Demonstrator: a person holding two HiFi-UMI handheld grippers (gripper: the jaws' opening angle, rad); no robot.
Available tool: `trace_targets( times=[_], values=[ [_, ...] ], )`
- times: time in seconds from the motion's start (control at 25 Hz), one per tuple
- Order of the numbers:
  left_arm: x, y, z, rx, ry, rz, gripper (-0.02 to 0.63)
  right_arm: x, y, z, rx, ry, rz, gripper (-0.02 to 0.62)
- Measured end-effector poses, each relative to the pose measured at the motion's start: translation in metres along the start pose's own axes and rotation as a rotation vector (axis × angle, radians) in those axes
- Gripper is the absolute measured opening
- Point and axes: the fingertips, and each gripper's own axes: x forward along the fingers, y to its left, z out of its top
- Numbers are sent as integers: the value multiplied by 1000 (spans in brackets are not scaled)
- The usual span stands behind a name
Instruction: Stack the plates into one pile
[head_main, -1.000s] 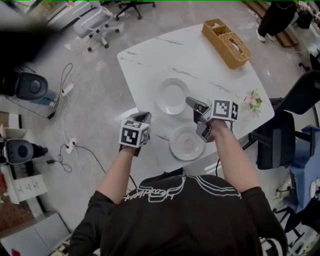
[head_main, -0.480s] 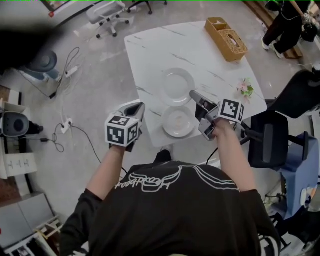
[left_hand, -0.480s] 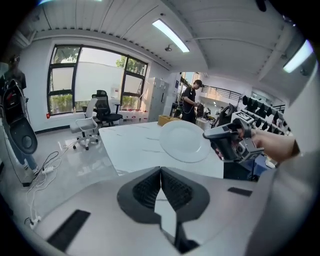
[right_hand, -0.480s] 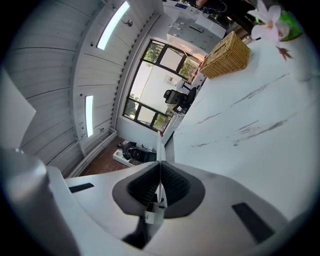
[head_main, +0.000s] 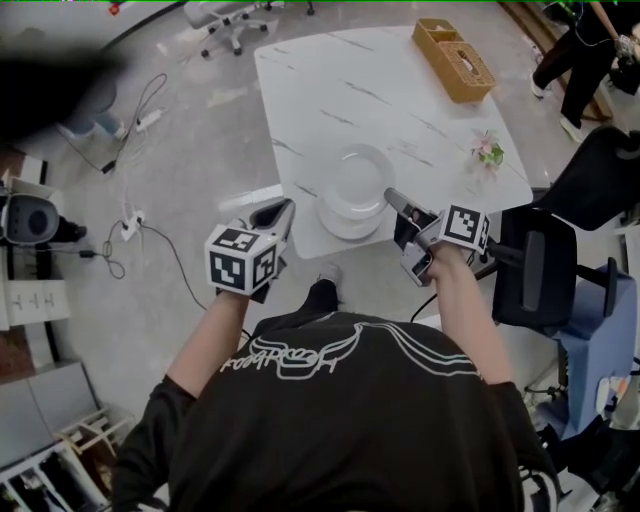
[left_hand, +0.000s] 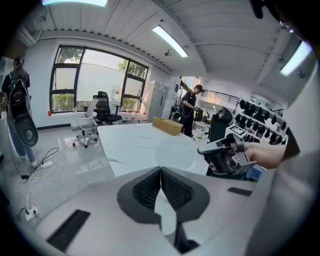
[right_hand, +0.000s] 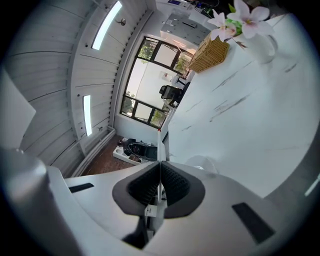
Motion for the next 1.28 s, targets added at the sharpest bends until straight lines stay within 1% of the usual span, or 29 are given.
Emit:
trace_targets(
  times=[0.16,0.44,0.68,0.84,0.96,1.08,1.12,1.16,1.2,1.24,1.28],
  values=[
    [-9,-7,-14,-8,7,9,24,-2,-15,-18,24,27,-10,32],
    [-17,-8,-37,-32,20,25,25,3,-43,-43,72,66,-54,32],
    [-16,-6,-50,-19,28,39,24,10,-59,-48,104,68,-53,32],
    [-12,-3,-58,-27,33,42,25,14,-66,-47,87,66,-80,32],
    [-10,0,-65,-6,41,57,25,16,-67,-47,37,81,-100,34],
    [-7,0,-69,31,51,67,25,18,-67,-50,-54,115,-132,37],
    [-6,-1,-69,36,49,65,25,18,-66,-51,-90,129,-135,50],
    [-4,-2,-69,39,46,62,25,19,-64,-53,-131,148,-136,102],
    [-3,-4,-68,42,44,59,25,20,-62,-56,-178,173,-138,167],
    [-2,-6,-68,47,43,56,25,20,-61,-59,-234,206,-143,209],
    [-2,-7,-68,52,42,53,25,21,-61,-63,-301,245,-152,221]
  ],
)
